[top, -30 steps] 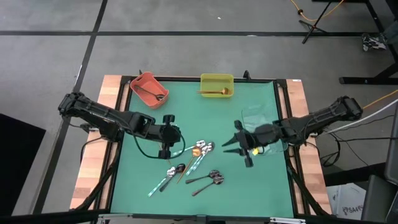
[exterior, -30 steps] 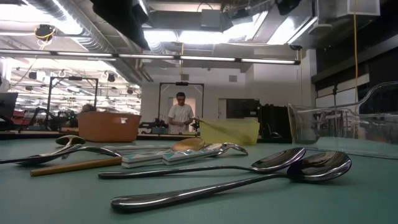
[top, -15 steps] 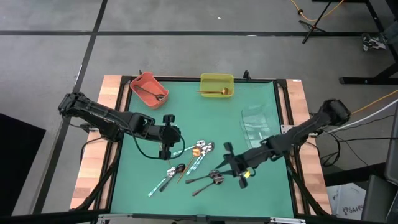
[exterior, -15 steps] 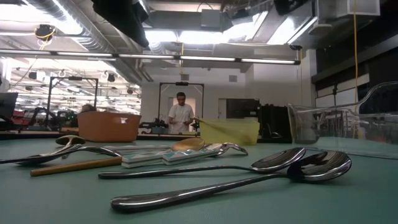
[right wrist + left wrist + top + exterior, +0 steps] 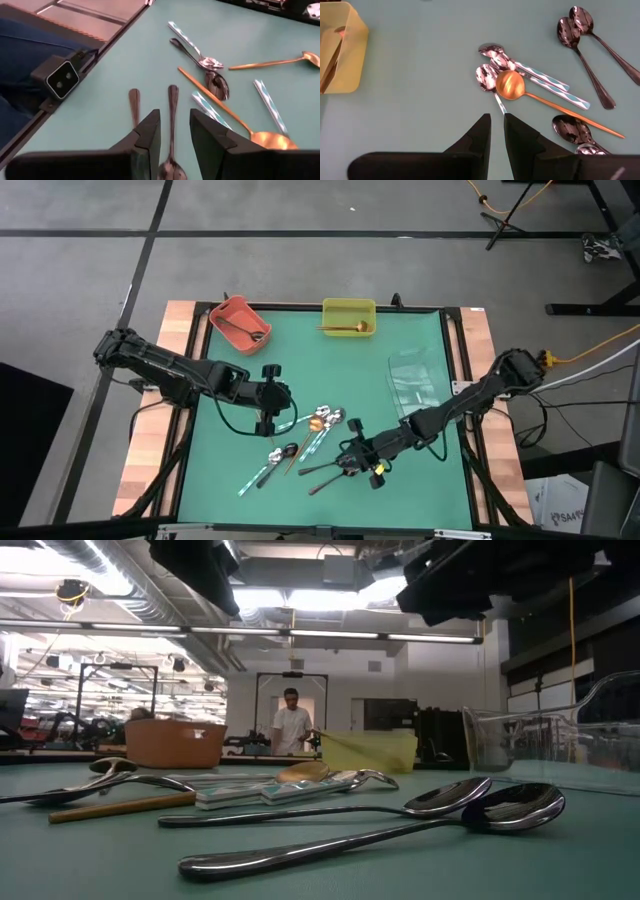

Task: Sort silverware by color (type)
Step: Put the black spoon into the orange bin

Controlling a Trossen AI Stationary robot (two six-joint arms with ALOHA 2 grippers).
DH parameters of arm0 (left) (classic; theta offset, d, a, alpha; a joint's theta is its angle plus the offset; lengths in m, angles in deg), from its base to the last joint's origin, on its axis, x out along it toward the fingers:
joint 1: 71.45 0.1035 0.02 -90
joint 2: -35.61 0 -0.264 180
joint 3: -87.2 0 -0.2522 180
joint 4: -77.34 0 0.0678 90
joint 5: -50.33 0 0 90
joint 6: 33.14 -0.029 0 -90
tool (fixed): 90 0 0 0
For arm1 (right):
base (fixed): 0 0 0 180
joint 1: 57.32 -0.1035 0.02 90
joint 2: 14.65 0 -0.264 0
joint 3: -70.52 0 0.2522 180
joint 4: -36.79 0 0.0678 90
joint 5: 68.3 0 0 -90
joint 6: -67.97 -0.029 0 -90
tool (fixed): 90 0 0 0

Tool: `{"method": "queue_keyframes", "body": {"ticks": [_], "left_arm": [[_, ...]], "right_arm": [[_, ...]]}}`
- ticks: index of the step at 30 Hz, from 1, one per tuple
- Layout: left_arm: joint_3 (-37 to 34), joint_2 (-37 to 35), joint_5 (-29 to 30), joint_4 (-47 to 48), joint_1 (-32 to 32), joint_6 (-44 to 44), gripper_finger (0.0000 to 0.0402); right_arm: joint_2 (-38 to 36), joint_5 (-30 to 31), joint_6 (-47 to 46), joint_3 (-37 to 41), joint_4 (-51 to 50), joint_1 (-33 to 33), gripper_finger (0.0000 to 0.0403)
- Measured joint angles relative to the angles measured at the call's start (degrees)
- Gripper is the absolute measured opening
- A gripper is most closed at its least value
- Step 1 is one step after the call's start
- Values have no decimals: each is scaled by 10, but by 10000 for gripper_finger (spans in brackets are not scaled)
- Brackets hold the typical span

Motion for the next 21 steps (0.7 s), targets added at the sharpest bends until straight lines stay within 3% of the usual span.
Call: {"method": "queue_keyframes", "body": {"ticks": [9, 21], "left_arm": [[0, 0, 0, 0, 0, 0, 47], [0, 0, 0, -1, 0, 0, 47]], "right_arm": [[64, -1, 0, -63, -10, 1, 97], [110, -29, -11, -136, -145, 32, 97]]}}
